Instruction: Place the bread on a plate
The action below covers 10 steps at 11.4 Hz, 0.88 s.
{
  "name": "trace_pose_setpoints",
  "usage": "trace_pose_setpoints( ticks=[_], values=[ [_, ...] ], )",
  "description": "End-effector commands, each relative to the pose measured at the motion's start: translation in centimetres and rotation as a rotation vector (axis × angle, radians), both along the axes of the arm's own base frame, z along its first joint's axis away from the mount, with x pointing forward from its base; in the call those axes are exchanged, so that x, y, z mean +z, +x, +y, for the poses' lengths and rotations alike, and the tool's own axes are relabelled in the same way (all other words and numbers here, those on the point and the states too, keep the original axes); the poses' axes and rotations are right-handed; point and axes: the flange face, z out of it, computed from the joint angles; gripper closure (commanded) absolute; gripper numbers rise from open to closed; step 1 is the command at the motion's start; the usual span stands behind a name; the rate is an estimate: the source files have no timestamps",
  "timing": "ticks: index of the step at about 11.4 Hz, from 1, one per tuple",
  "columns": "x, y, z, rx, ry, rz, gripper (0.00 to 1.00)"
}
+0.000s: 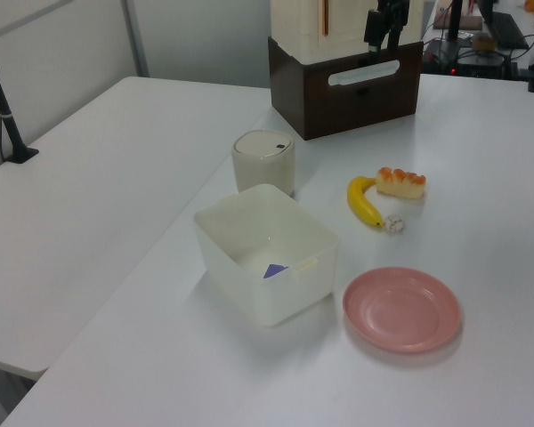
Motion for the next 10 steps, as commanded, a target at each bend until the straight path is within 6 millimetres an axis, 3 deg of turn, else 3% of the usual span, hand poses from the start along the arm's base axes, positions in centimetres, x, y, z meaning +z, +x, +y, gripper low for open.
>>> trace_pose_setpoints(
  ticks=[1,10],
  values=[
    [0.93,-0.60,0.19,0.015,-0.011,-0.009,0.00],
    [1.02,-0.72,0.03,0.032,-0.025,-0.007,0.00]
  ],
)
